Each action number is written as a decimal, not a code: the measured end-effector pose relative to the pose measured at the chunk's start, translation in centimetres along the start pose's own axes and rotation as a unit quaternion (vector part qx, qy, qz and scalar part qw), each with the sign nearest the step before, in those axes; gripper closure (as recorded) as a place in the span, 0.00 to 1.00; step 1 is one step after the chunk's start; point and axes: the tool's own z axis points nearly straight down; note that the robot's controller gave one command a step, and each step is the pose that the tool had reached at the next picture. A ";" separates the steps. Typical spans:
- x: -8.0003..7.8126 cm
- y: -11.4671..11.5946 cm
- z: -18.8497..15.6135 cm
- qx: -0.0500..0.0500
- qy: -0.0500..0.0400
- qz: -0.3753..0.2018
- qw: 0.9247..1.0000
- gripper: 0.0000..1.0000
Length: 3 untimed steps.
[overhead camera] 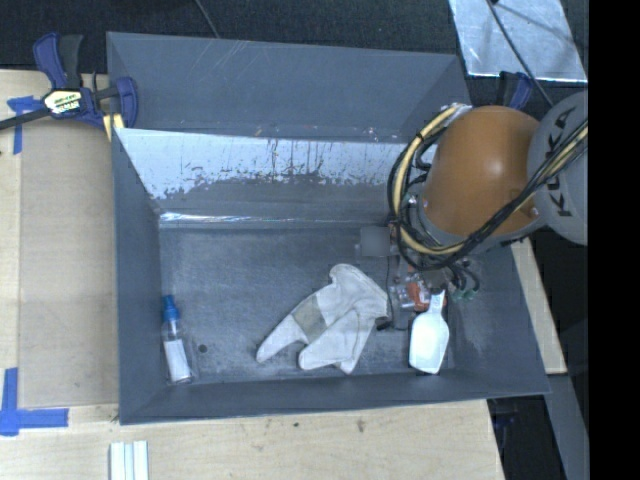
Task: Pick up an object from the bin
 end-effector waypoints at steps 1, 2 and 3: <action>-0.5 0.8 3.6 0.001 -0.004 -0.013 1.000 0.00; -0.8 2.9 6.8 0.000 -0.002 0.012 1.000 1.00; -0.8 2.9 6.9 0.000 -0.002 0.012 1.000 0.00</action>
Offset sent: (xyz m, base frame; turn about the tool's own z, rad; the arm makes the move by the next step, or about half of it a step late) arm 0.0025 0.0302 -0.0691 0.0244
